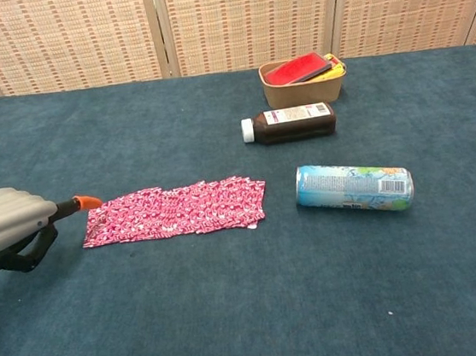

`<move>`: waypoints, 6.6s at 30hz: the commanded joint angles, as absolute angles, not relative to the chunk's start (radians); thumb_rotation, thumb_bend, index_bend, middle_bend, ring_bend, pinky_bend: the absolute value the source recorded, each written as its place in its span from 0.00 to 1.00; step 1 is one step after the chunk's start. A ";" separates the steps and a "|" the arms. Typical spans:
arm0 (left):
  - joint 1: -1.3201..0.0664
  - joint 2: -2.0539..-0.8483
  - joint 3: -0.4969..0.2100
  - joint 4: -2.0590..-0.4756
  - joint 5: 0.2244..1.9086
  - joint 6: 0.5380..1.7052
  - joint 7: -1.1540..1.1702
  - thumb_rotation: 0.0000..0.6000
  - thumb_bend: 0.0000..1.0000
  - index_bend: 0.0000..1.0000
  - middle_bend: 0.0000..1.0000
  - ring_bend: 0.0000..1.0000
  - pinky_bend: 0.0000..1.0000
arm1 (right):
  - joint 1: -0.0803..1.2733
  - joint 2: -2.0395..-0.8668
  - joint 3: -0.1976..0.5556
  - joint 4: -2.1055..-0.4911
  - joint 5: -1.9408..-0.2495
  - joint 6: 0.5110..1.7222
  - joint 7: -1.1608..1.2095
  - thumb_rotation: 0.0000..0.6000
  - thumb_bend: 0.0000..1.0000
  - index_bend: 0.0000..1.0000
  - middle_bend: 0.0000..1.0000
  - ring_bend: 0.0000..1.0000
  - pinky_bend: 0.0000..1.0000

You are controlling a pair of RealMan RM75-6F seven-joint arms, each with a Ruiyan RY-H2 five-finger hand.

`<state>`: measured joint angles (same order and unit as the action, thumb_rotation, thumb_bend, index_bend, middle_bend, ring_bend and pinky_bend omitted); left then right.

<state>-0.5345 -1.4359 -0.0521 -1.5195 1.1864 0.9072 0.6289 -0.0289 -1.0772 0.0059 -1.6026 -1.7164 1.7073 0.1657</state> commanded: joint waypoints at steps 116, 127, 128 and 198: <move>-0.653 -1.520 -0.002 -1.474 0.971 0.921 0.757 1.00 0.90 0.00 0.71 0.72 0.68 | -0.025 -1.074 0.005 -1.605 -1.712 1.695 0.164 1.00 0.19 0.00 0.00 0.00 0.21; -0.726 -1.524 -0.043 -1.436 0.820 0.906 0.841 1.00 0.90 0.00 0.71 0.72 0.68 | -0.026 -1.073 0.005 -1.602 -1.715 1.703 0.175 1.00 0.19 0.00 0.00 0.00 0.21; -0.732 -1.525 -0.046 -1.431 0.806 0.908 0.849 1.00 0.90 0.00 0.71 0.72 0.68 | -0.026 -1.073 0.004 -1.602 -1.716 1.703 0.175 1.00 0.19 0.00 0.00 0.00 0.21; -0.723 -1.427 0.056 -1.615 1.014 1.289 0.690 1.00 0.83 0.00 0.65 0.72 0.73 | -0.022 -1.068 0.000 -1.609 -1.711 1.686 0.165 1.00 0.19 0.00 0.00 0.00 0.21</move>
